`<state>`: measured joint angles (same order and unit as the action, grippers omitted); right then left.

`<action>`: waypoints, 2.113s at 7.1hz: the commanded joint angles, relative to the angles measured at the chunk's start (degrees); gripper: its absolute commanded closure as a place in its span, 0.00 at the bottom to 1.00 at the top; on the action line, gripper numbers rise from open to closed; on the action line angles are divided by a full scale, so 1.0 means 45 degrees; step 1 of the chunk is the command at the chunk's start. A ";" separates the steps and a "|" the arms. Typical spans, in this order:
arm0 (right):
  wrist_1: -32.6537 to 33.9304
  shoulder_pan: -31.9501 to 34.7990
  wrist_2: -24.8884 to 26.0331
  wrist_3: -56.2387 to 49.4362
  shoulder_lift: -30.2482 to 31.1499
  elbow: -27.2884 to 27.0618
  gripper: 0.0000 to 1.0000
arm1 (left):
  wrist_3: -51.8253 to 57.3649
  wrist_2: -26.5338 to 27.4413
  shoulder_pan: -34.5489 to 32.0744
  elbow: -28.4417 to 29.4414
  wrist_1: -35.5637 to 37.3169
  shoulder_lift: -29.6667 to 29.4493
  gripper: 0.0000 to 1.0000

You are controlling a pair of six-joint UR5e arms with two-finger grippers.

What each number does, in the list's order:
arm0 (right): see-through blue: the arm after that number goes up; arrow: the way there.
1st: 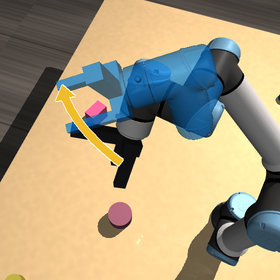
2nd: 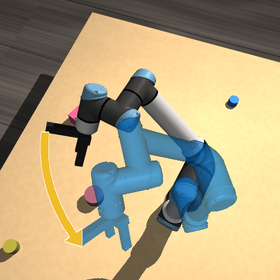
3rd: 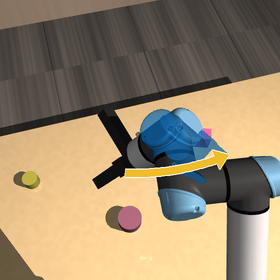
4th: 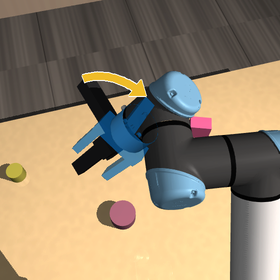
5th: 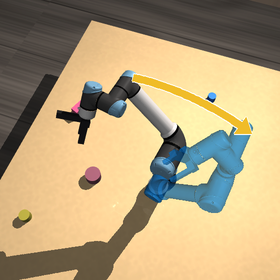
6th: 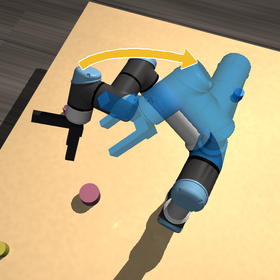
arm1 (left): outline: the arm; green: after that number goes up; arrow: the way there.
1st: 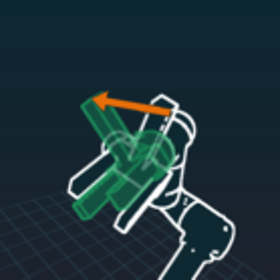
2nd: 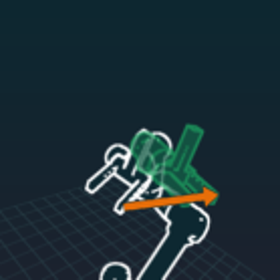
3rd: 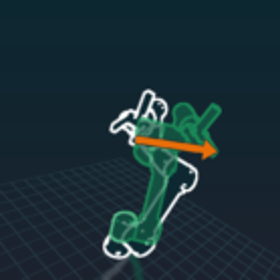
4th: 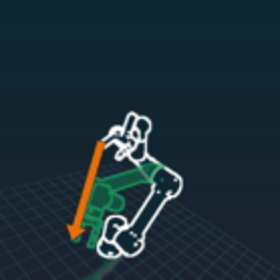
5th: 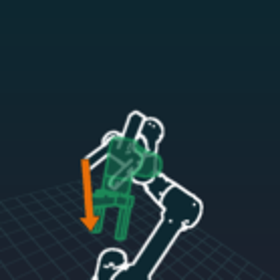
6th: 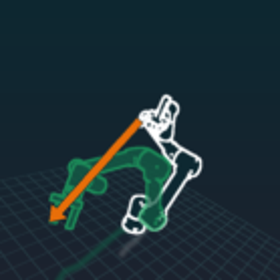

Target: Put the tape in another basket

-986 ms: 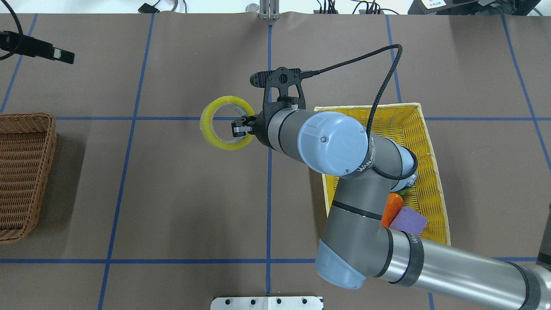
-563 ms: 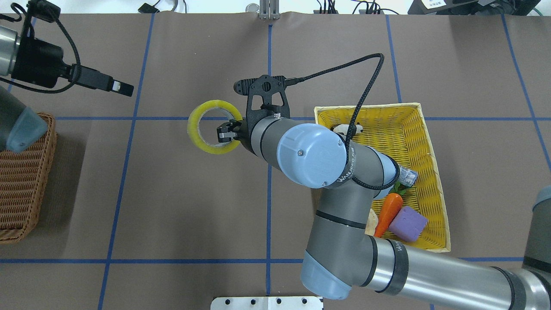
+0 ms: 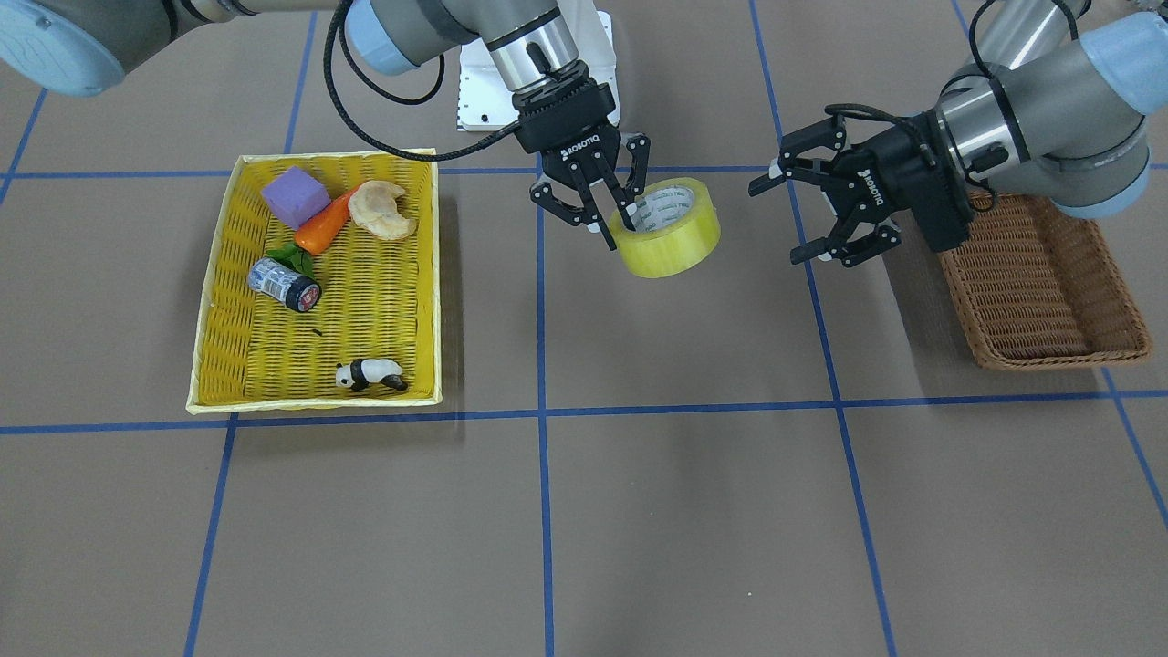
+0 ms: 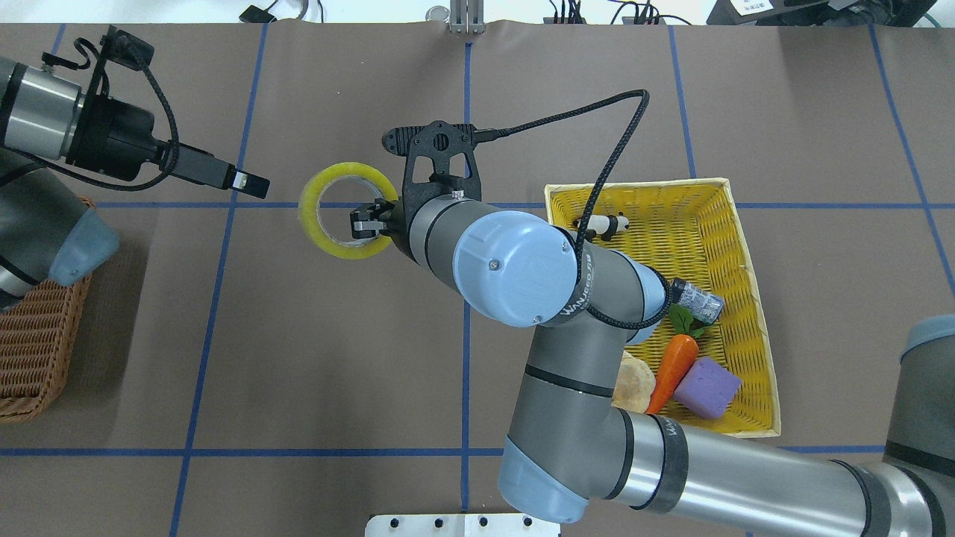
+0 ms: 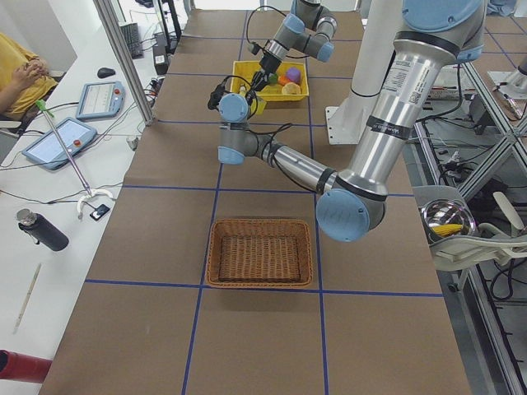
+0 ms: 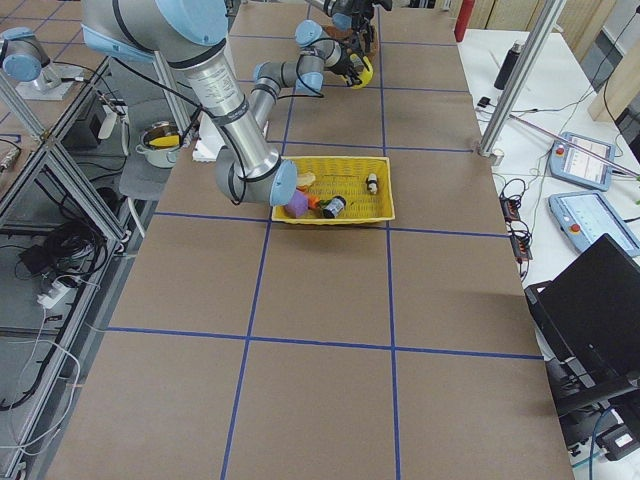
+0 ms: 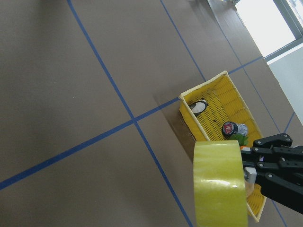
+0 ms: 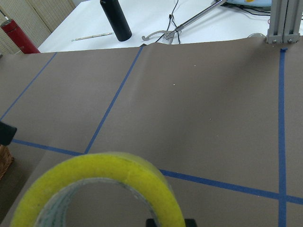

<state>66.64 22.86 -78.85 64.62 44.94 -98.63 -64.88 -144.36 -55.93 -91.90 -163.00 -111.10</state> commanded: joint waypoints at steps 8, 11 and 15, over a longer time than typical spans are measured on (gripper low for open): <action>-0.0083 -0.0039 0.0197 0.0211 -0.0222 0.0102 1.00 | -0.1500 0.1592 0.1296 -0.0144 -0.0730 -0.0390 0.02; -0.0141 -0.0098 0.0197 0.0191 -0.0202 0.0102 1.00 | -0.1520 0.1611 0.1296 -0.0086 -0.0886 -0.0371 0.31; -0.0688 -0.0157 0.0451 0.0367 -0.0046 -0.0073 0.00 | -0.2437 0.1611 0.1276 -0.0164 -0.0945 -0.0331 1.00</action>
<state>63.75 22.20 -77.02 66.39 44.60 -98.67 -75.25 -137.18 -50.15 -92.59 -167.20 -112.67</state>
